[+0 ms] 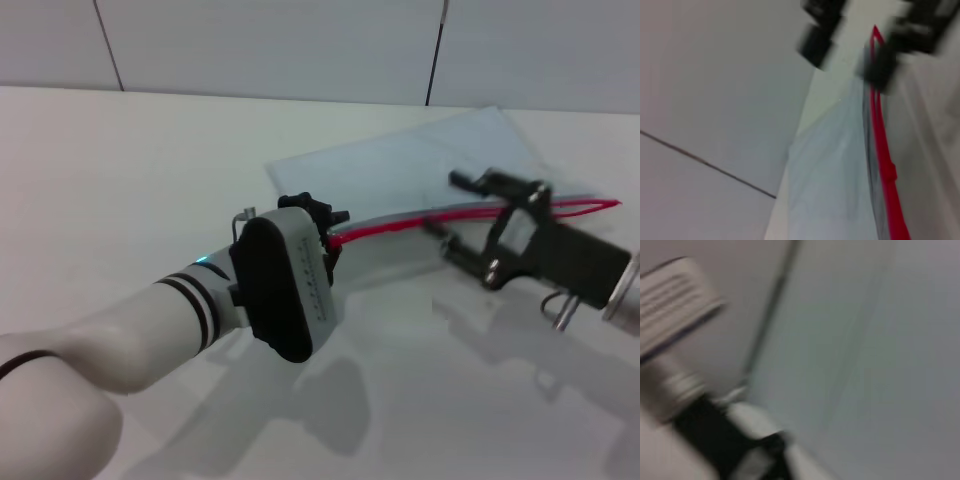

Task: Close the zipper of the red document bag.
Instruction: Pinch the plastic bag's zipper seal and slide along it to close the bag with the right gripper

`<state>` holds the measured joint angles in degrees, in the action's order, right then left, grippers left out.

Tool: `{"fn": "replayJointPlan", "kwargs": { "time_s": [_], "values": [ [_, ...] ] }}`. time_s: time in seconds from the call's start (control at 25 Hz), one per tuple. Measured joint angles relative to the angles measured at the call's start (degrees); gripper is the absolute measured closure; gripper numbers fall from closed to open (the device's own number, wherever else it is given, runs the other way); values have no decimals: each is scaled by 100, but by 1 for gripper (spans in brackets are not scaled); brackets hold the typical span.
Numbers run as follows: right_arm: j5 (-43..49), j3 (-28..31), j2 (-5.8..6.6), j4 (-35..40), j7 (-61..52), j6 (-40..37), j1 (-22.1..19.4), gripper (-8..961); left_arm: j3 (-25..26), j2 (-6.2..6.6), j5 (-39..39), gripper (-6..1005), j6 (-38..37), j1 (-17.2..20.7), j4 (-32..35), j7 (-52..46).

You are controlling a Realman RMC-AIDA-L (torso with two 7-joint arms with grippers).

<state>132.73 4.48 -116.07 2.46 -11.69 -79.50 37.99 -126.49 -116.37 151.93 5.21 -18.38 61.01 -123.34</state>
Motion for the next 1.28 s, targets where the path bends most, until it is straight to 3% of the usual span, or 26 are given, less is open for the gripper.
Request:
{"fn": "replayJointPlan", "kwargs": {
  "time_s": [0.28,0.64,1.08,1.28],
  "values": [
    [503,-115,-34,-52,578,200,212,427,-143,14,-13,946,329,153,49,24],
    [218,15,-56,-819,2724,983,144,434,-187,15,-15,947,323,176,106,19],
    [-193,151,-56,-1249,3941,1597,76,443,-218,18,-14,948,361,177,113,8],
    [-195,139,-56,-1252,3981,1602,52,601,-218,24,-14,949,365,177,96,-21]
  ]
}}
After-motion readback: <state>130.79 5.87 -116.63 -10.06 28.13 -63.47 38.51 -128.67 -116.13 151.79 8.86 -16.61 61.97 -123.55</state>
